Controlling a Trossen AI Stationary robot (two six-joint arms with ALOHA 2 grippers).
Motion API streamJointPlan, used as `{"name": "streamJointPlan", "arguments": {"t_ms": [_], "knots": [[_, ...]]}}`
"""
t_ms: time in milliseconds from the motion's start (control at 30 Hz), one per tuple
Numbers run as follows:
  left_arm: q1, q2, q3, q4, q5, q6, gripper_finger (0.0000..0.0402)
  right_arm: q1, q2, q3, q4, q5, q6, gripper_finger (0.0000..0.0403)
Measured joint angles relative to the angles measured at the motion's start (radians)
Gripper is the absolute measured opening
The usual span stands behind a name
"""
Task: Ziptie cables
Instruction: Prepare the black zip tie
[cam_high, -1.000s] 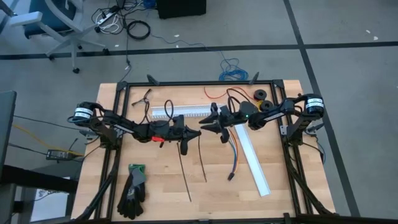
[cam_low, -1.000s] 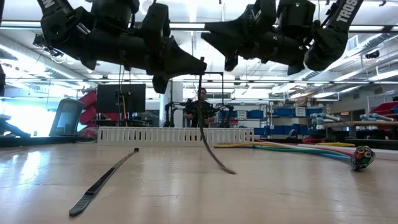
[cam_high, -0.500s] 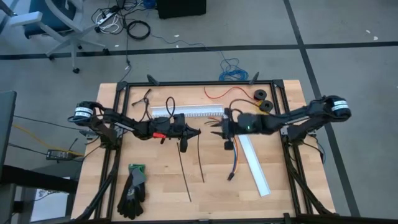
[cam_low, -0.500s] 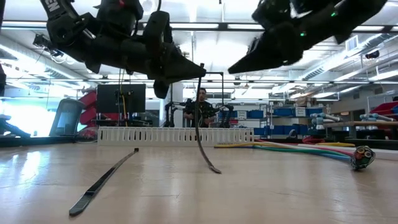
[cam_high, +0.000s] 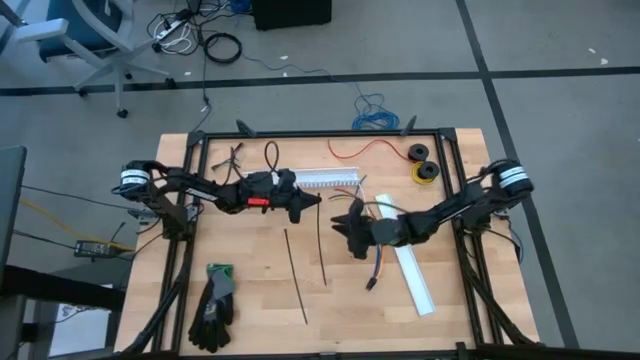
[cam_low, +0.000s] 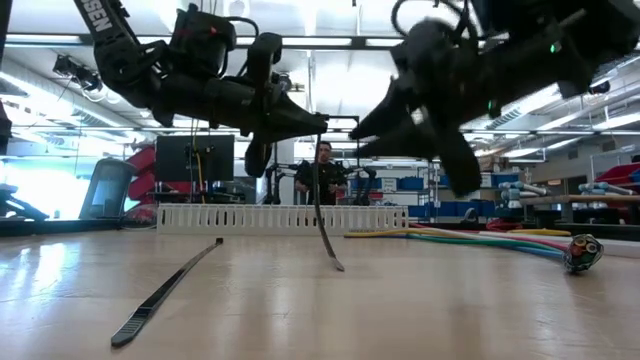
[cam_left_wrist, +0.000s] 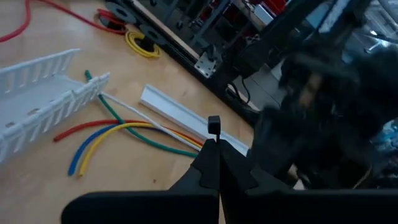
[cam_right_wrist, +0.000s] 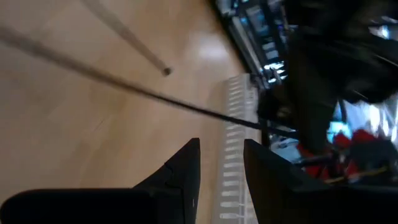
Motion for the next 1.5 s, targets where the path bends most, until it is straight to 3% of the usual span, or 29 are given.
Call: {"name": "streamJointPlan", "arguments": {"t_ms": [400,1067,1233,1500], "knots": [[0.011,0.000,0.000,-0.005,-0.004,-0.097,0.0000,0.053,0.258,0.184,-0.004,0.040,-0.319,0.0110],[0.012,0.000,0.000,0.003,-0.127,-0.126,0.0000,0.120,0.267,0.191,-0.124,-0.092,-0.316,0.0110],[0.012,0.000,0.000,0.002,-0.128,-0.126,0.0000,0.143,0.267,0.190,-0.134,-0.065,-0.299,0.0106],[-0.017,0.000,0.000,-0.033,-0.115,-0.126,0.0000,0.144,0.268,0.188,-0.145,0.040,-0.209,0.0044]]}}
